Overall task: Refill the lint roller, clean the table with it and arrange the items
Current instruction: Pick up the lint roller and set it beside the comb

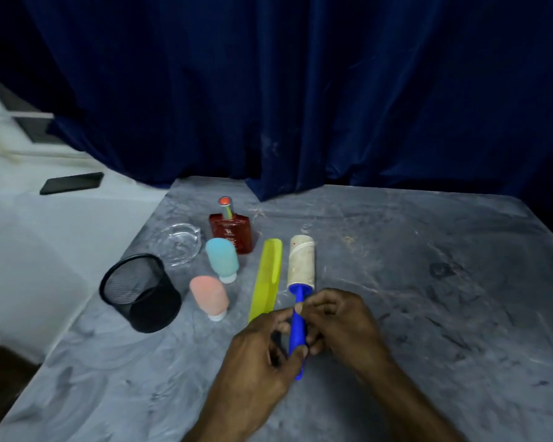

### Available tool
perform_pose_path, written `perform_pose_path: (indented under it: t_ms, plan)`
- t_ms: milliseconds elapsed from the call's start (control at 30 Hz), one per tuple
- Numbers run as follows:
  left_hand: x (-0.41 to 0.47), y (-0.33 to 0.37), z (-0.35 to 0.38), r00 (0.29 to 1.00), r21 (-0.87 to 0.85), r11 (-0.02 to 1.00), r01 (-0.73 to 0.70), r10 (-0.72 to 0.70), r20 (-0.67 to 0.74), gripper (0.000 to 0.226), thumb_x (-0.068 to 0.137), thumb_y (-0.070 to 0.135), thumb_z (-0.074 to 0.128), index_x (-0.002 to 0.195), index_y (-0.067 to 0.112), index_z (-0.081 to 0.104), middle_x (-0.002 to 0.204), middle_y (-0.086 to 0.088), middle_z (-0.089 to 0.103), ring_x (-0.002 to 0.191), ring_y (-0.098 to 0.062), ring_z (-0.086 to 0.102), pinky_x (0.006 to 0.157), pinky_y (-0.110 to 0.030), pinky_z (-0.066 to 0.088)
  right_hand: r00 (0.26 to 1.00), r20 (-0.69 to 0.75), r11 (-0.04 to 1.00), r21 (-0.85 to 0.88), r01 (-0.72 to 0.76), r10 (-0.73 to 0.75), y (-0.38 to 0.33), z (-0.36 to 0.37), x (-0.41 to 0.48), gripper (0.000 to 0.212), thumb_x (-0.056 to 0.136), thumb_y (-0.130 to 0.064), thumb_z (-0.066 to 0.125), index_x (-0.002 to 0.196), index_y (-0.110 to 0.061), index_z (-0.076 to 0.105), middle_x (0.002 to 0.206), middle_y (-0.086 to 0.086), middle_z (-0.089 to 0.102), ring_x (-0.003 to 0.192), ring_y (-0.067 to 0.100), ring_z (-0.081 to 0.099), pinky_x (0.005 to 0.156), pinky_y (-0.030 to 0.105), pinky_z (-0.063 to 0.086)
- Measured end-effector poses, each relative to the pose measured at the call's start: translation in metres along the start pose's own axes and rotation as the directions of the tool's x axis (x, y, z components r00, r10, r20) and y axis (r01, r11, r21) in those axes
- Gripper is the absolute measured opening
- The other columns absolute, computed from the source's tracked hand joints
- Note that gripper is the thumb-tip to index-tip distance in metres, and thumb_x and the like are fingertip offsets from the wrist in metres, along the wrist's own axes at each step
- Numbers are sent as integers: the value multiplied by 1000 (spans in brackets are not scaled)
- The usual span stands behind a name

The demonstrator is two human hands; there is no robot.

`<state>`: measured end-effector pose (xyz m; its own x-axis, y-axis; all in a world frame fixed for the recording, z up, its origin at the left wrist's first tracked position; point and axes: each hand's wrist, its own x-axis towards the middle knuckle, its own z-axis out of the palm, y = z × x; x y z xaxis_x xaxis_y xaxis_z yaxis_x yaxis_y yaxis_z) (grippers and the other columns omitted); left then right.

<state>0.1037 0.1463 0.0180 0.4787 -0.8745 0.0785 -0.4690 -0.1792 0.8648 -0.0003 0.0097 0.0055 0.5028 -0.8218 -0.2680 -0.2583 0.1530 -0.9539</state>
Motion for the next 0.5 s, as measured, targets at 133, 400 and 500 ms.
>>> perform_pose_path:
  t_ms: [133, 400, 500]
  plan:
    - [3, -3, 4, 1000, 37, 999, 11, -11, 13, 51, 86, 21, 81, 134, 35, 70, 108, 12, 75, 67, -14, 67, 73, -29, 58, 1000, -25, 998, -71, -2, 0, 1, -3, 3, 15, 90, -17, 79, 82, -5, 74, 59, 18, 71, 46, 30, 63, 51, 37, 55]
    - [1, -3, 5, 1000, 33, 999, 27, -28, 8, 55, 79, 38, 70, 133, 26, 71, 111, 14, 74, 64, -11, 67, 71, -22, 57, 999, -22, 994, -105, -26, 23, -1, -4, 1, 14, 89, -18, 79, 85, -6, 75, 61, 21, 72, 47, 32, 65, 56, 45, 59]
    - [-1, -2, 5, 1000, 38, 999, 6, -7, 11, 51, 81, 39, 70, 131, 28, 72, 109, 16, 72, 64, -8, 66, 69, -18, 54, 999, -26, 992, -126, -25, 22, -3, -5, 1, 12, 89, -19, 79, 84, -8, 75, 59, 17, 72, 45, 30, 65, 50, 38, 58]
